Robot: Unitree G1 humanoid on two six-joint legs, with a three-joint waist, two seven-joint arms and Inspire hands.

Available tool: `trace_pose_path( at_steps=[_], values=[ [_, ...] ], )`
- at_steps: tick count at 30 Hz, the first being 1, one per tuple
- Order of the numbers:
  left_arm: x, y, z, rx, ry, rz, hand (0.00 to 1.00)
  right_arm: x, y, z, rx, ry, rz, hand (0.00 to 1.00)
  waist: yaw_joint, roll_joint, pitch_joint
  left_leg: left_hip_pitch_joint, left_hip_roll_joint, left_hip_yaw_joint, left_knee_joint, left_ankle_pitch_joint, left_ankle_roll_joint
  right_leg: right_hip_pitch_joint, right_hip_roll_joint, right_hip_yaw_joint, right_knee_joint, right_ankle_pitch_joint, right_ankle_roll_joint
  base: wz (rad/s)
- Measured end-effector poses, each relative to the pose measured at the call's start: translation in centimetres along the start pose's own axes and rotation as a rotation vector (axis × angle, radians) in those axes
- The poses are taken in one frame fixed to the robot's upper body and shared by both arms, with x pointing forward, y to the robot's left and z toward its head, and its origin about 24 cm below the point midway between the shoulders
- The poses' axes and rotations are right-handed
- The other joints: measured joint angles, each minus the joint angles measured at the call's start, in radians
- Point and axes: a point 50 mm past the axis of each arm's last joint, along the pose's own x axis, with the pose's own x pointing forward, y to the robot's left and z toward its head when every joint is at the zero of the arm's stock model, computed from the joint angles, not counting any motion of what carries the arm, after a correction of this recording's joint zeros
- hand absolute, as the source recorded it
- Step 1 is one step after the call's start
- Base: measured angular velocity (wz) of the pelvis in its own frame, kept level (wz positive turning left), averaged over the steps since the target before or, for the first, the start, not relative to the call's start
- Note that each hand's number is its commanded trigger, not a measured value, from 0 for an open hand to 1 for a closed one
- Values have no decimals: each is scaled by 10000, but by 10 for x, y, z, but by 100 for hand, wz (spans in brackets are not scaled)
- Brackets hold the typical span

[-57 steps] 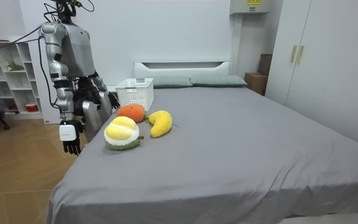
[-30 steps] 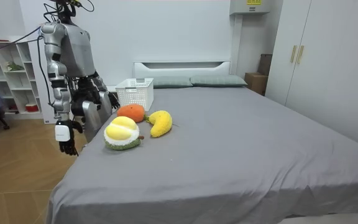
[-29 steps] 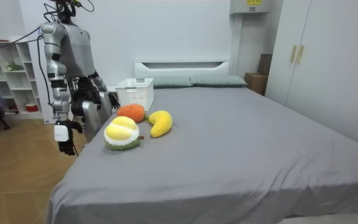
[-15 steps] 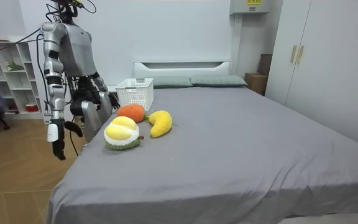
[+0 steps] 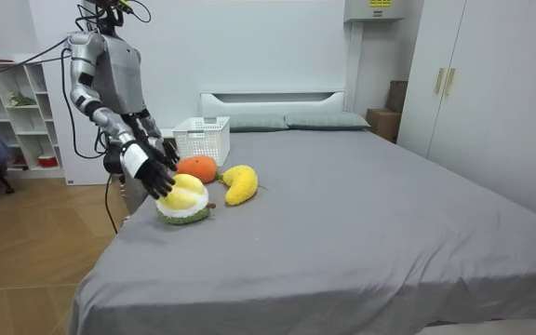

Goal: Collect toys from the bed

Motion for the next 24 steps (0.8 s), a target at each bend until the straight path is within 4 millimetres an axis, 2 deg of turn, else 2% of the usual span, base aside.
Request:
trace_pose_path(
  at_steps=[3,7,10,13,17,24],
  values=[
    [0,-1,2,68,-62,41,0,-1,16,14,-152,-681,555,0,27,-23,-15,-84,-7,-61,8,-1,0,16,7,-28,-2,1,-2,5],
    [0,-2,7,154,-286,30,0,-4,30,15,-445,-781,1077,0,247,-21,-21,-116,-16,-89,21,2,5,6,1,-54,-1,3,-3,1],
    [-1,-5,7,320,-381,-92,0,-8,42,18,-980,-1063,1576,0,337,43,-23,-116,-16,-108,21,2,5,10,-6,-102,5,5,-5,0],
    [-3,-7,4,482,-345,-184,0,-12,52,24,-1800,-1603,2050,0,381,136,-68,-132,-24,-178,23,3,6,21,-14,-171,6,5,-6,5],
    [-4,-10,6,551,-480,-324,0,-14,56,26,-2385,-1852,2261,0,532,146,-93,-145,-32,-277,82,3,6,66,-28,-284,3,5,-6,8],
    [-5,-12,1,544,-348,-374,0,-12,55,18,-3247,-1677,2357,0,485,168,-72,-127,-37,-398,142,-3,9,202,-72,-402,-13,5,-6,5]
  ],
)
